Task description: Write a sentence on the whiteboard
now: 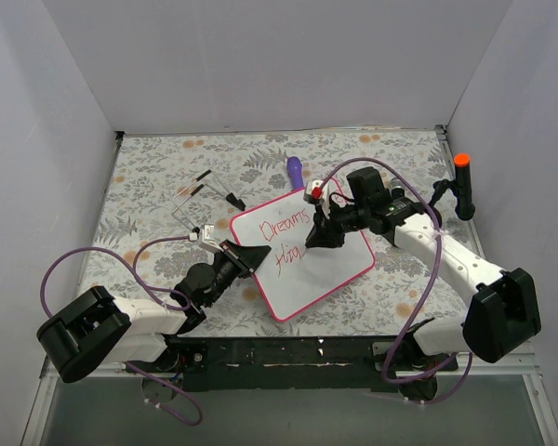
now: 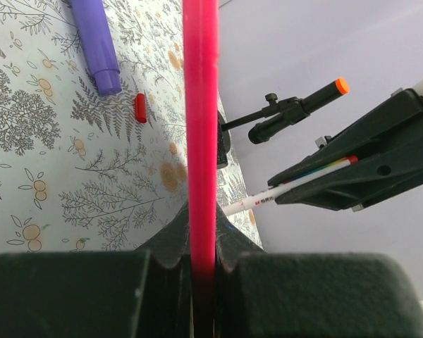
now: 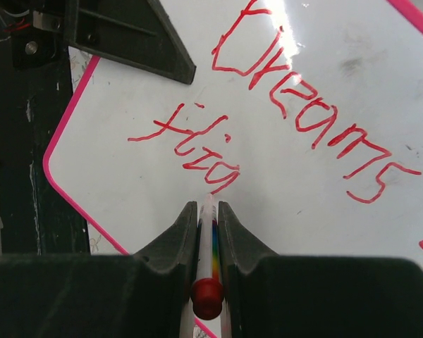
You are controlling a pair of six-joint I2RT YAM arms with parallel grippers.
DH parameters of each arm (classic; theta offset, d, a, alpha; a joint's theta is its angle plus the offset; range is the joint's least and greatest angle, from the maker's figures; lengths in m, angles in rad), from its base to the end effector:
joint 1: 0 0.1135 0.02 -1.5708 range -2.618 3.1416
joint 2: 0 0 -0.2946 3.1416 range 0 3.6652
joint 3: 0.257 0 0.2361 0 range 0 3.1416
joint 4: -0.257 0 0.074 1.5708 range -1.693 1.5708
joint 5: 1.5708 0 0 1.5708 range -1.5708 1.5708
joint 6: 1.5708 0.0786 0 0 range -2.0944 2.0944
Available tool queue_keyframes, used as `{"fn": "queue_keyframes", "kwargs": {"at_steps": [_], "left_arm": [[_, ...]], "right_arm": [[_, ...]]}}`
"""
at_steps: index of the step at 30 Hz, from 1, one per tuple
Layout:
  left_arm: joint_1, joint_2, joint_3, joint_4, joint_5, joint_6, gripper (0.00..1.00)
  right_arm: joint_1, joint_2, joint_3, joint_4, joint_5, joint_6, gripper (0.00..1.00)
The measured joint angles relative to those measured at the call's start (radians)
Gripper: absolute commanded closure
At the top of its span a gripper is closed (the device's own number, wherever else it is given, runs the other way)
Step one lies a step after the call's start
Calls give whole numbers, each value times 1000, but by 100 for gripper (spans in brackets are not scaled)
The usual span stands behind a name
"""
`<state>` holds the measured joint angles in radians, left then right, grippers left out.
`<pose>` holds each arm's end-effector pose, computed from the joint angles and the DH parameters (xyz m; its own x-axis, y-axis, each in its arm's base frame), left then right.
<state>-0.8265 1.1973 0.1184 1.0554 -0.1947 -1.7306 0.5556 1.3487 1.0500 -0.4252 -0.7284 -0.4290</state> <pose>0.1632 -0.1547 0.2113 -0.5806 -0.7994 0.1546 -0.1097 -0.1113 -0.9877 0.2191 0.1976 0.3032 -0.1717 -0.4720 -0.8647 -0.9773 0.1920 0.0893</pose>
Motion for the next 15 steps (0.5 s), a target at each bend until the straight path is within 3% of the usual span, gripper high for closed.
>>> {"fn": "queue_keyframes", "kwargs": {"at_steps": [15], "left_arm": [[0,0,-2,4,0,1,100]], "right_arm": [[51,-2,-20,-56,-63,-39,99]]}}
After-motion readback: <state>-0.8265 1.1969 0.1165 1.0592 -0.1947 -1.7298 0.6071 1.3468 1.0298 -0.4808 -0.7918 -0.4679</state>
